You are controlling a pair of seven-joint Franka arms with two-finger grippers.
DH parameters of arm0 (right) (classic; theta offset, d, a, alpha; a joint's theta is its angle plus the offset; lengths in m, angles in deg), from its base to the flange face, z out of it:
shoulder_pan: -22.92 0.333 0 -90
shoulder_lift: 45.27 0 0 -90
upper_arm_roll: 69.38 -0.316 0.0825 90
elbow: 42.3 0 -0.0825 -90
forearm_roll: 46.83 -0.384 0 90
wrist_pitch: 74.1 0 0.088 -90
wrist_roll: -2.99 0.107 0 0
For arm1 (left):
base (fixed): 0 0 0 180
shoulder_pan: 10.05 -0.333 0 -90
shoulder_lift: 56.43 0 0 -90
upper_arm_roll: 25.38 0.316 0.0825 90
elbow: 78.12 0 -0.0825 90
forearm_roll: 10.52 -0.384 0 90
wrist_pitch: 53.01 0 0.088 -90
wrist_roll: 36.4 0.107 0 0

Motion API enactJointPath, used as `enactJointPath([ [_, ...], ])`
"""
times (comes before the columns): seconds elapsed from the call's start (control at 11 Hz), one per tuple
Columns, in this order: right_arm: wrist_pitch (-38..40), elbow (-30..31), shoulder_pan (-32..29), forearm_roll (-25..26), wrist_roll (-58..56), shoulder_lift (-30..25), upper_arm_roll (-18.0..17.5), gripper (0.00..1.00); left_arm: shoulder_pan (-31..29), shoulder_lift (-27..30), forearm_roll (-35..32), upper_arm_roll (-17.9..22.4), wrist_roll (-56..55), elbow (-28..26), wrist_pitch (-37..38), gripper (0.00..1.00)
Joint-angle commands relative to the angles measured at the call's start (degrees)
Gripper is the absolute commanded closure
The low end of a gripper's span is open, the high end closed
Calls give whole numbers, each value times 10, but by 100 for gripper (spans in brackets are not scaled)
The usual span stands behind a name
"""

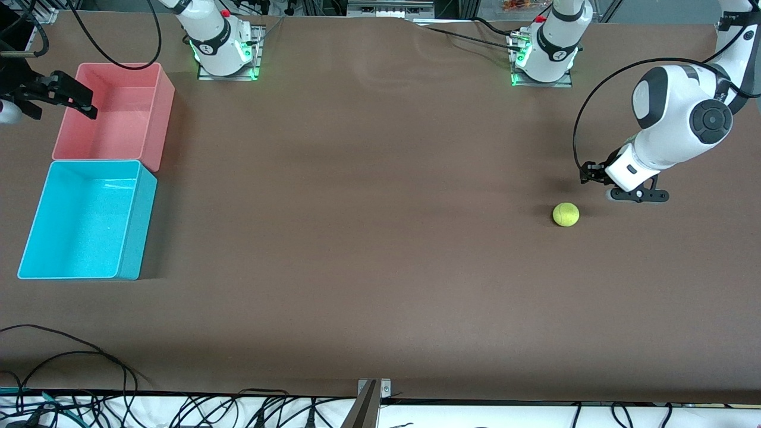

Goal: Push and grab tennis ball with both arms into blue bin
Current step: 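Lower the left gripper toward the tennis ball and close its fingers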

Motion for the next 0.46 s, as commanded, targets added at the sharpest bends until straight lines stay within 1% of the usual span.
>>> enactJointPath([
  [0.0, -3, 5, -6, 7, 4, -7, -5, 0, 2, 2, -8, 3, 157, -9, -10, 100],
  [0.18, -3, 5, -6, 7, 4, -6, -5, 0, 0, -4, -16, 3, 286, -9, -12, 100],
  [0.27, -3, 5, -6, 7, 4, -6, -4, 0, -4, -5, -30, 3, 373, -9, -15, 100],
  [0.36, -3, 5, -6, 7, 4, -7, -5, 0, -7, -15, -28, 6, 476, -9, -25, 100],
])
